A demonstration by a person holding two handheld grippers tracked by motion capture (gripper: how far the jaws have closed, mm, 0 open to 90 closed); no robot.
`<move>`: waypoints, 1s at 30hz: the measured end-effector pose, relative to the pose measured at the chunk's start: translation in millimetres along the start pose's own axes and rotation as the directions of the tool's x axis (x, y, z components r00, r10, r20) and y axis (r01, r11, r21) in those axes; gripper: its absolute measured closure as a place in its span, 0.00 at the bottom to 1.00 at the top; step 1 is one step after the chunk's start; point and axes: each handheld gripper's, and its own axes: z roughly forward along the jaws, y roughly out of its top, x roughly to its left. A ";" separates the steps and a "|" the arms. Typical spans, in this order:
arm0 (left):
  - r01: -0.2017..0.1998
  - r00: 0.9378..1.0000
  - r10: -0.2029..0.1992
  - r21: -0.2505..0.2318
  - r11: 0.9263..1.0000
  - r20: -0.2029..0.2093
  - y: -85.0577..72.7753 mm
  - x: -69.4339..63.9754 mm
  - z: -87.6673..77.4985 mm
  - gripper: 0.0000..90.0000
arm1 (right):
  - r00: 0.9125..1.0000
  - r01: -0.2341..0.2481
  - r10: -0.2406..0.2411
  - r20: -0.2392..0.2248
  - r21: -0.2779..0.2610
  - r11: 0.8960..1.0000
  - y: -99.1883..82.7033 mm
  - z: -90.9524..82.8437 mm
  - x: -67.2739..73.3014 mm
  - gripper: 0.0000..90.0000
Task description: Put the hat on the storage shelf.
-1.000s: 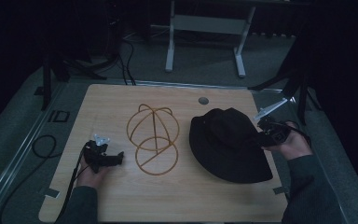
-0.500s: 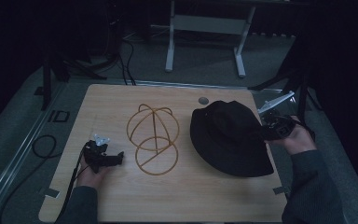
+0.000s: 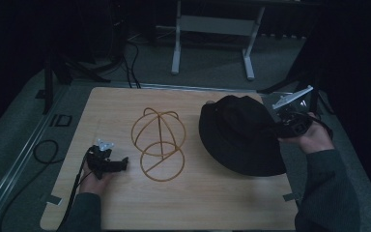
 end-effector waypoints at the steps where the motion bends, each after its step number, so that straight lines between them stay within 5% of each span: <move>1: 0.000 1.000 0.000 0.000 1.000 0.000 0.0 0.0 0.0 0.02 | 1.000 0.001 -0.001 0.002 -0.003 1.000 0.9 -1.4 -0.3 0.93; 30: -0.001 1.000 0.001 -0.001 1.000 0.004 -0.1 -0.6 -0.1 0.02 | 0.999 0.050 -0.051 -0.014 -0.071 0.996 29.1 -26.7 -5.1 0.93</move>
